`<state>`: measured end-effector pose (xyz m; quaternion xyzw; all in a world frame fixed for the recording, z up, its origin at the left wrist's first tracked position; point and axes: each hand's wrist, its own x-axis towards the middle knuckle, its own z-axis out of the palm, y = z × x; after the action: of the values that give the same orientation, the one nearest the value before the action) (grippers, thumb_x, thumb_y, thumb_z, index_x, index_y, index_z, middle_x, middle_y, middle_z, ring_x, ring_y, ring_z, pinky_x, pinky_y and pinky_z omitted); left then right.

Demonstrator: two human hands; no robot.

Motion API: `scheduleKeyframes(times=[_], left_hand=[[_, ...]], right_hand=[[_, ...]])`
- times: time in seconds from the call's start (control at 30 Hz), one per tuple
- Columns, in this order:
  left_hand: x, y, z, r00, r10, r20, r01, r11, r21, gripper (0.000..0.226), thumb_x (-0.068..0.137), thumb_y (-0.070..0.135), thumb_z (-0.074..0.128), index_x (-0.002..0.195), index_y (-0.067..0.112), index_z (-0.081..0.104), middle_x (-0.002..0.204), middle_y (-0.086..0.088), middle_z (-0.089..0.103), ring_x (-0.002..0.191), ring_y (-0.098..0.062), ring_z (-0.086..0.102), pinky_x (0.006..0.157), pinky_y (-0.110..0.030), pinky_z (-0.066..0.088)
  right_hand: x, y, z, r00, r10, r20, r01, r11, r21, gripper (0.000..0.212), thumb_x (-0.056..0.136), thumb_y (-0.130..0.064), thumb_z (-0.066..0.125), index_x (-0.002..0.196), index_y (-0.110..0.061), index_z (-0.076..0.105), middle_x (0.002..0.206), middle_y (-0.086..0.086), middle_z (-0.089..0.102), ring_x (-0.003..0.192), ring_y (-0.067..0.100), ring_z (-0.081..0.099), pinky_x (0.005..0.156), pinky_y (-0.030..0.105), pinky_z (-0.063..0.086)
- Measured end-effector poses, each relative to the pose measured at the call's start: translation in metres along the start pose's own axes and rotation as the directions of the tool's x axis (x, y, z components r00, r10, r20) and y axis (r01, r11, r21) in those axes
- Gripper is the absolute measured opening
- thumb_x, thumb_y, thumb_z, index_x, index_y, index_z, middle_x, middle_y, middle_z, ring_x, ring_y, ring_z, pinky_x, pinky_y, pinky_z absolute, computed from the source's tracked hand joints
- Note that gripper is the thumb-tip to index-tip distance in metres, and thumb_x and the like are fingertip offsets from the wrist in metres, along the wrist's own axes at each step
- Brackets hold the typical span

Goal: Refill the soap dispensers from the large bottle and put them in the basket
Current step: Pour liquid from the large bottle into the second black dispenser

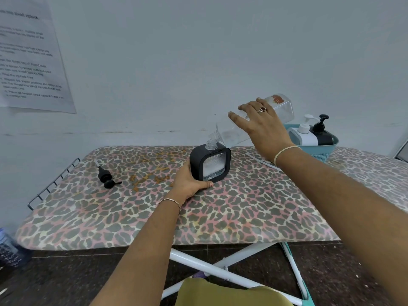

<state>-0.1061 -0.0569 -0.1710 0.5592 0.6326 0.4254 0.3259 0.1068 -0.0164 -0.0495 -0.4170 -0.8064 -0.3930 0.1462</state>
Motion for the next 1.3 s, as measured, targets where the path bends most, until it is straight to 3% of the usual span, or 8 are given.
scheduleKeyframes(times=[0.7, 1.3], left_hand=[[-0.0013, 0.0011, 0.0002, 1.0, -0.011, 0.0, 0.011, 1.0, -0.021, 0.087, 0.058, 0.014, 0.091, 0.133, 0.017, 0.047, 0.129, 0.001, 0.059, 0.119, -0.019, 0.054, 0.104, -0.037, 0.043], [-0.0036, 0.0017, 0.0001, 1.0, 0.011, -0.003, -0.011, 0.999, -0.046, 0.085, 0.06, 0.011, 0.09, 0.133, 0.017, 0.047, 0.127, 0.002, 0.059, 0.118, -0.017, 0.054, 0.098, -0.028, 0.042]], right_hand=[[0.0049, 0.0033, 0.0032, 0.999, -0.038, -0.011, 0.037, 0.999, -0.037, 0.075, 0.059, 0.017, 0.061, 0.129, -0.009, 0.054, 0.119, 0.024, 0.056, 0.108, 0.041, 0.054, 0.109, 0.051, 0.03], [0.0086, 0.0059, -0.0001, 0.997, -0.073, 0.026, 0.074, 0.996, -0.053, 0.083, 0.053, 0.016, 0.067, 0.13, -0.01, 0.052, 0.119, 0.024, 0.056, 0.109, 0.04, 0.053, 0.108, 0.052, 0.031]])
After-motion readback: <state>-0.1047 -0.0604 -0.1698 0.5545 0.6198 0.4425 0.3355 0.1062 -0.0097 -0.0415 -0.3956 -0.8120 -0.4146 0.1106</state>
